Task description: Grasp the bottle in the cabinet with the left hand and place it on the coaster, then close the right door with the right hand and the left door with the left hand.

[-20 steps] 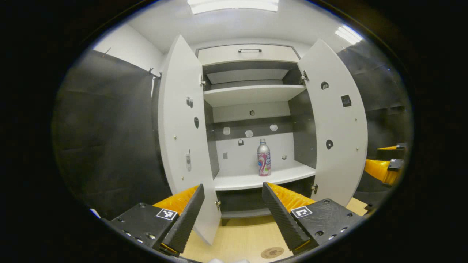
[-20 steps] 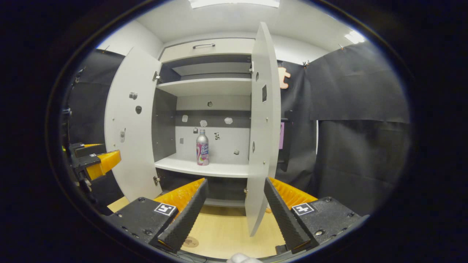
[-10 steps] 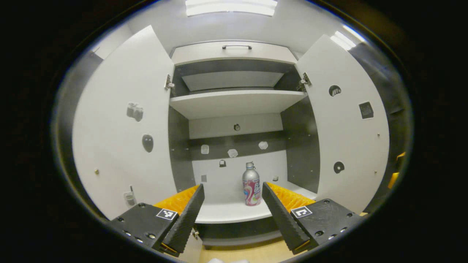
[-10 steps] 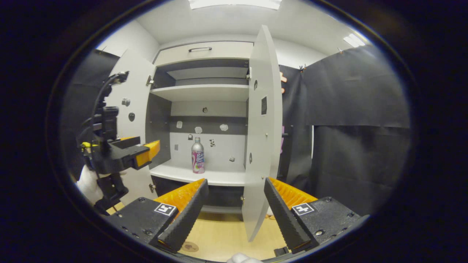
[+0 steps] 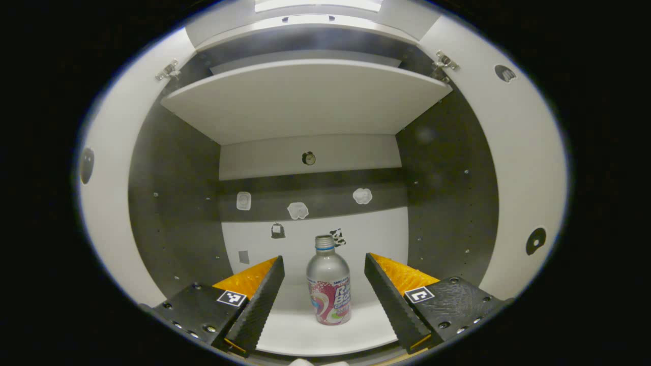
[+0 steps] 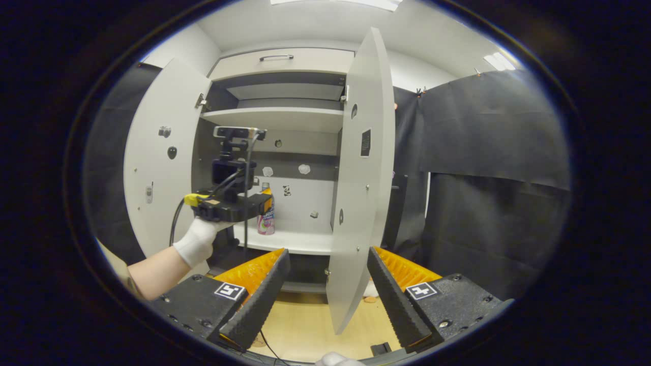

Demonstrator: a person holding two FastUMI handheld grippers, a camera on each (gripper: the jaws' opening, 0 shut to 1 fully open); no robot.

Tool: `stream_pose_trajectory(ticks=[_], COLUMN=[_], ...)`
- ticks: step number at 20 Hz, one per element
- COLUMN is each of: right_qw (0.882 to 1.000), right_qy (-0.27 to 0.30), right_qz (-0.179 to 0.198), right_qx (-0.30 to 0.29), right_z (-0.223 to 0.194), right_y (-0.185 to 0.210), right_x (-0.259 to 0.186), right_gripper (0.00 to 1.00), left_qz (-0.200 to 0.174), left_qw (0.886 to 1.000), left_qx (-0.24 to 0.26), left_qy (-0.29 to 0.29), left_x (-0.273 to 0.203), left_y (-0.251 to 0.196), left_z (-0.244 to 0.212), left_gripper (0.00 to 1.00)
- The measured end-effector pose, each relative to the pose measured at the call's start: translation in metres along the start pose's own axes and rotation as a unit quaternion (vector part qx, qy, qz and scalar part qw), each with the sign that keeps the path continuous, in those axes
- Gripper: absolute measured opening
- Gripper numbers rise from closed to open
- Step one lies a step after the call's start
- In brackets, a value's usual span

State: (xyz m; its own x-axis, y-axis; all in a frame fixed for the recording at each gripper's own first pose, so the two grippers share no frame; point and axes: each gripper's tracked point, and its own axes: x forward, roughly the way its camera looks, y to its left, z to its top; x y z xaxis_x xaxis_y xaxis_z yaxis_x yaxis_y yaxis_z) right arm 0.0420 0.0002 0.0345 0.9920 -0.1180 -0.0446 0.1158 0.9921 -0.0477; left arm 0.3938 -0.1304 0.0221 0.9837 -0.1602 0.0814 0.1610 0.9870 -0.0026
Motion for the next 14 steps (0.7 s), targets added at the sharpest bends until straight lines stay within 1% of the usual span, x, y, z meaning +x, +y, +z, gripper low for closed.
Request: stream_pose_trajectory(ticks=[3, 4, 7, 8, 9, 10, 11, 12, 13, 14], right_qw=[1.000, 1.000, 1.000, 1.000, 1.000, 1.000, 1.000, 1.000, 1.000, 1.000], right_qy=[0.013, 0.016, 0.019, 0.018, 0.019, 0.018, 0.017, 0.015, 0.012, 0.010], right_qz=[0.003, 0.005, 0.004, 0.003, 0.004, 0.004, 0.004, 0.004, 0.004, 0.005], right_qx=[-0.010, -0.012, -0.013, -0.013, -0.012, -0.013, -0.013, -0.011, -0.009, -0.007], right_z=[-0.006, -0.008, -0.010, -0.010, -0.011, -0.011, -0.011, -0.010, -0.009, -0.010], right_y=[0.001, 0.000, -0.003, -0.004, -0.004, -0.004, -0.005, -0.006, -0.006, -0.007], right_x=[0.003, 0.003, 0.003, 0.002, 0.001, 0.000, 0.000, -0.001, -0.001, -0.001], right_gripper=[1.00, 1.00, 1.00, 1.00, 1.00, 1.00, 1.00, 1.00, 1.00, 1.00], left_qz=[0.010, 0.016, 0.018, 0.017, 0.009, 0.007, 0.004, 0.001, -0.003, -0.006], left_qw=[0.999, 0.999, 0.999, 0.999, 0.999, 0.999, 0.999, 1.000, 1.000, 1.000], left_qx=[-0.006, -0.006, -0.010, -0.009, -0.010, -0.012, -0.011, -0.008, -0.002, 0.002], left_qy=[0.035, 0.037, 0.045, 0.041, 0.044, 0.046, 0.039, 0.030, 0.022, 0.015], left_x=[0.031, 0.036, 0.048, 0.052, 0.047, 0.041, 0.035, 0.026, 0.013, -0.001], left_y=[-0.002, -0.002, -0.003, -0.005, -0.006, -0.006, -0.005, -0.004, -0.004, -0.003], left_z=[-0.033, -0.038, -0.050, -0.050, -0.048, -0.046, -0.040, -0.032, -0.025, -0.017], left_gripper=[0.98, 0.97, 0.97, 0.89, 0.81, 0.84, 0.80, 0.84, 0.80, 0.80])
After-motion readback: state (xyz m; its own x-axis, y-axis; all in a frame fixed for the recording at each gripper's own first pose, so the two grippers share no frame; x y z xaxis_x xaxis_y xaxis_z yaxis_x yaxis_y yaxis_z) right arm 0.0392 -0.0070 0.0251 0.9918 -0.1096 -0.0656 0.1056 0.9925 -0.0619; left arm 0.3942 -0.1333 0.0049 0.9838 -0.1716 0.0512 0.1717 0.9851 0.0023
